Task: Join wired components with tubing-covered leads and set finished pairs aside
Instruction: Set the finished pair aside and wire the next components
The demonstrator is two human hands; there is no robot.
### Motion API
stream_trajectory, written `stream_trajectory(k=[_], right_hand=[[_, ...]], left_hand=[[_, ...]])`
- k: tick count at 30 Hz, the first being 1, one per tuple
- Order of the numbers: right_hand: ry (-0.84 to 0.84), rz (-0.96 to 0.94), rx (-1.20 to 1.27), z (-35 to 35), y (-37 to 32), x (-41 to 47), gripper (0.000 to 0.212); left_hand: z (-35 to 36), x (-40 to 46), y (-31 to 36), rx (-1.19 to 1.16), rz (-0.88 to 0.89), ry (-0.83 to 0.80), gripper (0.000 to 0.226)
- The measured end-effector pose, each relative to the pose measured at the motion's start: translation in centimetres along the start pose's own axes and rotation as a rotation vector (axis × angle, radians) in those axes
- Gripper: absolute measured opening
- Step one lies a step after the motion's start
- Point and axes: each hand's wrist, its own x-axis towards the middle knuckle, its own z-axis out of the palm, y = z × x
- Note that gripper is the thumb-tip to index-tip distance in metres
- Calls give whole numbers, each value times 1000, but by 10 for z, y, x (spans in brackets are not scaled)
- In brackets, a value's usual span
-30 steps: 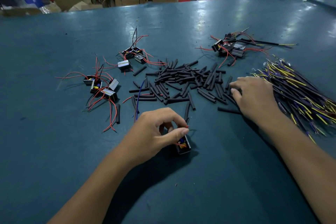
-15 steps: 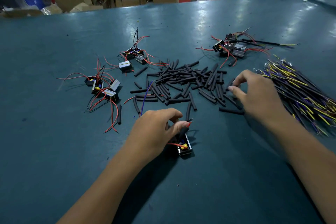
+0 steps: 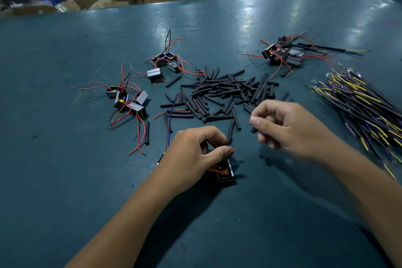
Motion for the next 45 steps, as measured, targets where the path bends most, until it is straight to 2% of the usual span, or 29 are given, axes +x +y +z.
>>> stream_trajectory(k=[3, 6, 9, 18, 23, 29, 36, 42, 45], right_hand=[[-57, -93, -98, 6, 0, -4, 13], [-23, -202, -259, 10, -1, -7, 9], [-24, -248, -277, 15, -2, -8, 3], [-5, -383, -357, 19, -4, -6, 7], [-49, -464, -508, 14, -5, -7, 8], [-74, -470, -527, 14, -5, -10, 2], [-27, -403, -397, 19, -5, -10, 7], [-21, -452, -564, 18, -8, -11, 3], [-32, -518, -713, 18, -9, -12, 11]], left_hand=[[0, -1, -1, 39, 26, 24, 11], [1, 0, -1, 62, 62, 49, 12], [3, -1, -2, 97, 96, 65, 13], [3, -2, 3, 112, 154, 72, 8], [4, -3, 4, 167, 162, 53, 5], [6, -3, 5, 228, 203, 67, 5], [7, -3, 4, 250, 226, 80, 4], [7, -3, 2, 267, 236, 61, 5], [7, -3, 1, 279, 238, 41, 5]])
